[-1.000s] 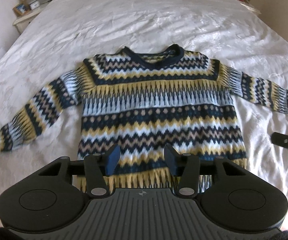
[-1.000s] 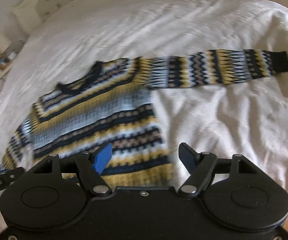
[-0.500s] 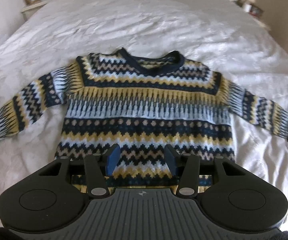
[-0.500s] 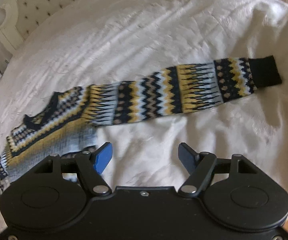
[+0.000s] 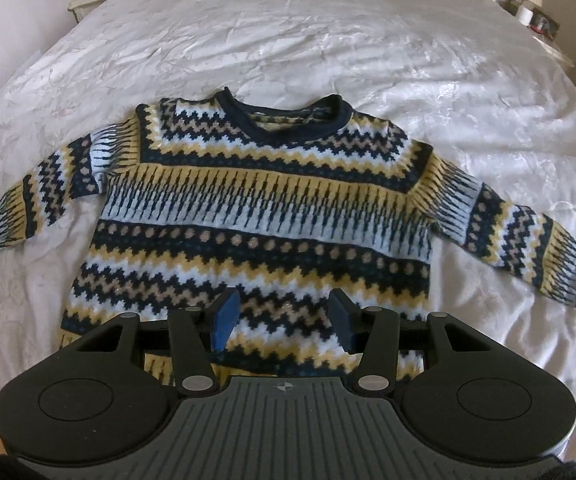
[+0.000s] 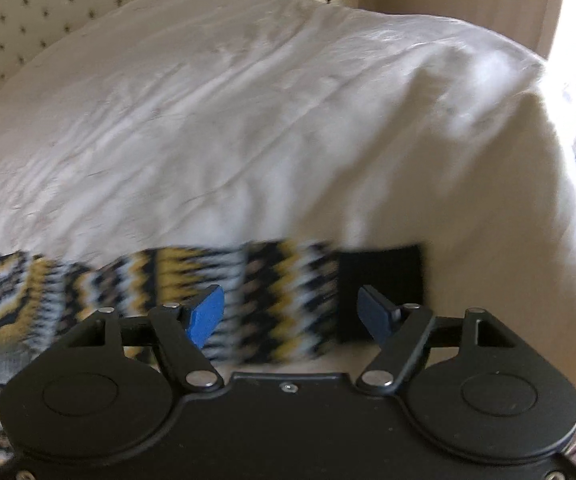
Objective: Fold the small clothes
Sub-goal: 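Reach the right gripper to the black sleeve cuff and grasp it, then carry the held sleeve across the sweater body with the right gripper and release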
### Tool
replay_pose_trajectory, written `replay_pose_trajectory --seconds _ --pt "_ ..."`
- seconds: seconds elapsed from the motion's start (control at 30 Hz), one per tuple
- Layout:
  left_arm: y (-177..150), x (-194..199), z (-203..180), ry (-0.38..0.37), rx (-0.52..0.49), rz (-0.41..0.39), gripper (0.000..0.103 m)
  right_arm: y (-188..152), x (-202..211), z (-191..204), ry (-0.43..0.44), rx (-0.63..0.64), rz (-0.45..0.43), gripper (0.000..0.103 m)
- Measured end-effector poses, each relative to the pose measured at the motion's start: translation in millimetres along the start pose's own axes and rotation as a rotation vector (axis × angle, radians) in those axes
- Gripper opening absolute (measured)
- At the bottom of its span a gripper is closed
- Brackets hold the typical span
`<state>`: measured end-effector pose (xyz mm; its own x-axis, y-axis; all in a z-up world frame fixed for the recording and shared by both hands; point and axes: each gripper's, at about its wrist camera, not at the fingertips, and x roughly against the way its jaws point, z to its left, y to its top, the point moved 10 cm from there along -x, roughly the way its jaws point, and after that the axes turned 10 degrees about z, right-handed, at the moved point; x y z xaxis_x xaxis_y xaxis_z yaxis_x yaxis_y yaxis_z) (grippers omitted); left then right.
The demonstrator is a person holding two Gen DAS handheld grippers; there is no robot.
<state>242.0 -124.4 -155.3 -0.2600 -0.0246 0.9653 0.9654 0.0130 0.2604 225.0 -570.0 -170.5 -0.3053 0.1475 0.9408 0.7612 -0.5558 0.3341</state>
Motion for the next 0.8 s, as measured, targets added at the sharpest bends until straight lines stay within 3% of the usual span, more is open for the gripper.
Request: replay_pose_trajectory --seconds 0.13,0.33,0.5,0.63,0.7,0.77,0.8 --pt "3.9 -0.5 -9.4 0.005 0.015 -0.001 0.048 11.8 -10.9 -29.4 -0.030 0.011 -0.003 0.088" --pt "5.1 -8.5 -29.0 -0.128 0.024 0.032 0.048 11.4 -40.9 -42.8 -0.016 0.027 0.056 0.100" --pt "6.1 -8.4 -32.1 -0.091 0.016 0.015 0.061 8.1 -55.5 -42.2 0.058 0.020 0.079 0.102" --pt "5.9 -6.1 -28.9 -0.068 0.027 0.012 0.061 7.9 -62.7 -44.8 0.101 -0.015 0.095 0.102" --pt "6.1 -5.4 -24.8 -0.064 0.030 0.012 0.063 8.1 -63.3 -43.6 0.091 -0.011 0.107 0.091" --pt "4.4 -4.6 -22.0 -0.055 0.030 0.014 0.064 8.7 -62.3 -43.4 0.072 -0.013 0.112 0.043" --pt "4.0 -4.2 -20.4 -0.052 0.030 0.013 0.064 9.1 -62.1 -43.9 0.056 -0.017 0.113 0.033"
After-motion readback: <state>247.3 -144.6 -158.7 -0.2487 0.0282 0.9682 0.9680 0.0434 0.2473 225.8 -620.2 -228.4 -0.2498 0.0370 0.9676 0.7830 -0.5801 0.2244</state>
